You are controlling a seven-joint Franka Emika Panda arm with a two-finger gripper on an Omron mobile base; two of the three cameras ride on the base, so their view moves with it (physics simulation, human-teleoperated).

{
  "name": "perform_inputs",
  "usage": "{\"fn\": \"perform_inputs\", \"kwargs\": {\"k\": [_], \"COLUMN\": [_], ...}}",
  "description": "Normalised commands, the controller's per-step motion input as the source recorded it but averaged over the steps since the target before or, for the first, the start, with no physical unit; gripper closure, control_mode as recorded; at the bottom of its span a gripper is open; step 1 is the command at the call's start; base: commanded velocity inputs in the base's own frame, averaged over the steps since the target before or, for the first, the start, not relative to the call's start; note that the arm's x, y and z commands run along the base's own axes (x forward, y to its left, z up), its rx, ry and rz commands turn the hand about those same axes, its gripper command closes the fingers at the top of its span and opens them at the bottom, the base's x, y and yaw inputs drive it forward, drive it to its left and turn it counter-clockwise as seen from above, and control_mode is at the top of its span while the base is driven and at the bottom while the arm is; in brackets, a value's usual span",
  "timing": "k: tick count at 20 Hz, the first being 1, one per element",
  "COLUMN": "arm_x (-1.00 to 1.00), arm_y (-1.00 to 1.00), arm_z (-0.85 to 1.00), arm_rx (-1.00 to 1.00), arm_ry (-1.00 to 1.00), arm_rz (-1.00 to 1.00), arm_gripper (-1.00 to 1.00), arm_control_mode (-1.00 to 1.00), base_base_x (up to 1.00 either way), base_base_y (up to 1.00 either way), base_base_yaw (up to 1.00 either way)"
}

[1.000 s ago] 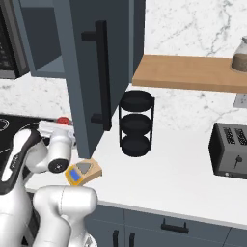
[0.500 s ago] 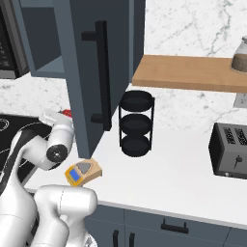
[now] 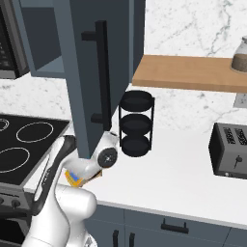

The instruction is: Pick the yogurt and place it on the digital scale for weighing, and close the cabinet.

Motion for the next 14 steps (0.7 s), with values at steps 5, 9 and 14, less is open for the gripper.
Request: {"fn": "perform_inputs", "kwargs": {"k": [5,9,14], "arm_x": [0.13,0.0,0.03], "arm_y": [0.47,0.46,-0.05], "arm_z": [-1.0,-0.91,-0.2], "arm_rx": [-0.27,-0.02,0.02], "arm_ry": [-0.03,-0.21,0.01], "arm_rz": [0.23,0.19,0.13], "arm_gripper": [1.0,1.0,1.0], "arm_control_mode": [-1.0,-1.0,-1.0], "base_base_x": [0.0,0.0,0.0], "base_base_y": [0.0,0.0,0.0], "base_base_yaw": [0.0,0.0,0.0]}}
